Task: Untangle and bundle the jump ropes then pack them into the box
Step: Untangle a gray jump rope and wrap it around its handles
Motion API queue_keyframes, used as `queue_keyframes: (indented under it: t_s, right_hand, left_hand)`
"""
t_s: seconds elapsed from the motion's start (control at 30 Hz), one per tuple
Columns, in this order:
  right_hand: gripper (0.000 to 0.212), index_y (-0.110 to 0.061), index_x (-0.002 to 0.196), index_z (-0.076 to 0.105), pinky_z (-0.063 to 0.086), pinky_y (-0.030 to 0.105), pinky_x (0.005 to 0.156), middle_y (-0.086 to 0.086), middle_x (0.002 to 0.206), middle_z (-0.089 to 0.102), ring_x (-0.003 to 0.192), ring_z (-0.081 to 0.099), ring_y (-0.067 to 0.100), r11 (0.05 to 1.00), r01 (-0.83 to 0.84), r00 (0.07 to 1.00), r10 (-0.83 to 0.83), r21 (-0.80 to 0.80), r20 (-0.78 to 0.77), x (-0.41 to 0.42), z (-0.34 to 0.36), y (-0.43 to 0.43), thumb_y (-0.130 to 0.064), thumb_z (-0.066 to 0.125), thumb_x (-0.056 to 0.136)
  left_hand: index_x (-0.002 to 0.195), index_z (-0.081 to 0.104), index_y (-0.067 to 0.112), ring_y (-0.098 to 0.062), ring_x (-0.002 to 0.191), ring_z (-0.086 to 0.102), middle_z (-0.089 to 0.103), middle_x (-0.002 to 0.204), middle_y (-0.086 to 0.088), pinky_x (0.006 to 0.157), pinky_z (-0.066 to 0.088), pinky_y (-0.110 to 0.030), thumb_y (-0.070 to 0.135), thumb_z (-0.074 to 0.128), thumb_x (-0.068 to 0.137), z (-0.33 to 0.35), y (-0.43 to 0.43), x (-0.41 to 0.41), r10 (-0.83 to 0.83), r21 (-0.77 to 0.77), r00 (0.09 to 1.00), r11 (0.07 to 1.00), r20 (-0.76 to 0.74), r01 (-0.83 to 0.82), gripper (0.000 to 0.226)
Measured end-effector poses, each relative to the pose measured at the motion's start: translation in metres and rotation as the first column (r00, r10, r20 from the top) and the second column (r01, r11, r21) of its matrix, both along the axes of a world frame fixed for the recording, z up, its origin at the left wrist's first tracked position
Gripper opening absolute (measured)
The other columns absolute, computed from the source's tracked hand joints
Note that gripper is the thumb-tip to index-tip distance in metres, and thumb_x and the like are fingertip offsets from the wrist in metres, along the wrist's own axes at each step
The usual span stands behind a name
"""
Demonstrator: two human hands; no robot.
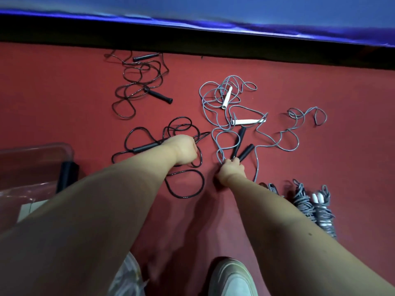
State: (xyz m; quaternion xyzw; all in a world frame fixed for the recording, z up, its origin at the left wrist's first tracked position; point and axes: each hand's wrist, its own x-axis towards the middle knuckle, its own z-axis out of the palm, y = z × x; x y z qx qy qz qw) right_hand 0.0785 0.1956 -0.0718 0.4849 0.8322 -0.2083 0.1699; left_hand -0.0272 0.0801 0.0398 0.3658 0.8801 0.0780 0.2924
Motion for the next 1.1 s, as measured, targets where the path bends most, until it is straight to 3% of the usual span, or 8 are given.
queue_keyframes:
  t_s: [0.1, 0.27, 0.37, 0.5, 0.63, 0.87, 1.0, 1.1]
  right_hand:
    - [0.041, -0.007, 0.132, 0.045, 0.035, 0.041, 0.102, 0.014, 0.136, 0.037, 0.121, 0.042, 0.039, 0.995, -0.097, 0.995, 0.098, 0.037, -0.017, 0.000, -0.004, -0.004, -0.009, 0.032, 0.093]
    - [0.038, -0.006, 0.124, 0.048, 0.042, 0.038, 0.090, 0.015, 0.131, 0.036, 0.111, 0.053, 0.036, 0.917, -0.398, 0.912, 0.393, -0.016, -0.117, 0.006, 0.012, -0.028, -0.020, 0.052, 0.088]
    - [0.047, -0.008, 0.125, 0.044, 0.042, 0.039, 0.095, 0.014, 0.132, 0.028, 0.115, 0.048, 0.034, 0.910, -0.413, 0.904, 0.407, -0.021, -0.133, 0.011, 0.013, -0.029, -0.026, 0.061, 0.084]
    - [0.077, -0.017, 0.143, 0.024, 0.032, 0.039, 0.109, 0.008, 0.150, 0.012, 0.132, 0.029, 0.035, 0.904, -0.425, 0.903, 0.427, -0.033, 0.053, 0.023, 0.006, -0.011, -0.024, 0.066, 0.078]
    - [0.055, -0.010, 0.140, 0.033, 0.030, 0.038, 0.110, 0.009, 0.152, 0.020, 0.132, 0.036, 0.035, 0.938, -0.346, 0.931, 0.344, 0.001, -0.124, 0.013, 0.010, 0.015, -0.010, 0.047, 0.087]
    - [0.047, -0.017, 0.143, 0.025, 0.015, 0.044, 0.111, 0.008, 0.146, 0.027, 0.136, 0.020, 0.030, 0.591, -0.738, 0.673, 0.607, 0.325, 0.424, 0.001, 0.007, 0.024, -0.020, 0.031, 0.096]
    - [0.045, -0.015, 0.141, 0.031, 0.016, 0.043, 0.112, 0.010, 0.145, 0.034, 0.134, 0.030, 0.029, 0.575, -0.790, 0.591, 0.620, 0.214, 0.516, 0.005, 0.007, 0.019, -0.022, 0.028, 0.097]
    - [0.035, -0.013, 0.129, 0.044, 0.039, 0.036, 0.095, 0.008, 0.128, 0.057, 0.117, 0.054, 0.028, 0.623, -0.759, 0.633, 0.641, 0.187, 0.434, 0.010, 0.030, 0.020, -0.016, 0.034, 0.096]
  left_hand:
    - [0.109, 0.068, 0.009, -0.027, 0.109, 0.060, 0.067, 0.114, -0.008, 0.095, 0.047, -0.034, 0.013, 0.052, 0.091, -0.012, -0.002, 0.000, -0.002, 0.008, 1.000, 1.000, 0.017, 0.002, 0.024]
    - [0.118, 0.065, 0.008, -0.027, 0.114, 0.058, 0.064, 0.121, -0.010, 0.096, 0.046, -0.032, 0.016, 0.050, 0.094, -0.017, -0.012, 0.007, 0.041, -0.042, 0.998, 0.998, 0.057, -0.039, 0.029]
    - [0.120, 0.063, 0.010, -0.026, 0.116, 0.057, 0.062, 0.124, -0.009, 0.098, 0.045, -0.032, 0.018, 0.048, 0.095, -0.013, -0.018, 0.012, 0.037, -0.072, 0.999, 0.997, 0.035, -0.034, 0.030]
    - [0.120, 0.063, 0.009, -0.026, 0.115, 0.056, 0.062, 0.124, -0.007, 0.100, 0.044, -0.034, 0.017, 0.045, 0.096, -0.006, -0.017, 0.013, 0.015, -0.071, 1.000, 0.997, 0.012, -0.014, 0.031]
    - [0.114, 0.065, 0.008, -0.027, 0.110, 0.059, 0.065, 0.118, -0.009, 0.097, 0.046, -0.035, 0.013, 0.047, 0.094, -0.010, -0.004, 0.006, 0.018, -0.028, 0.999, 0.999, 0.027, -0.017, 0.028]
    - [0.115, 0.065, 0.011, -0.027, 0.113, 0.057, 0.063, 0.121, -0.006, 0.098, 0.045, -0.036, 0.016, 0.048, 0.095, -0.021, 0.012, 0.007, -0.053, -0.053, 0.999, 0.997, 0.003, 0.054, 0.028]
    - [0.112, 0.067, 0.010, -0.026, 0.109, 0.059, 0.066, 0.116, -0.007, 0.095, 0.047, -0.033, 0.016, 0.049, 0.094, -0.021, 0.003, 0.006, -0.018, -0.038, 1.000, 0.999, 0.018, 0.019, 0.027]
    - [0.108, 0.069, 0.011, -0.025, 0.109, 0.059, 0.067, 0.115, -0.006, 0.094, 0.046, -0.030, 0.013, 0.051, 0.093, -0.013, -0.006, 0.005, 0.011, -0.036, 1.000, 0.999, 0.015, -0.010, 0.024]
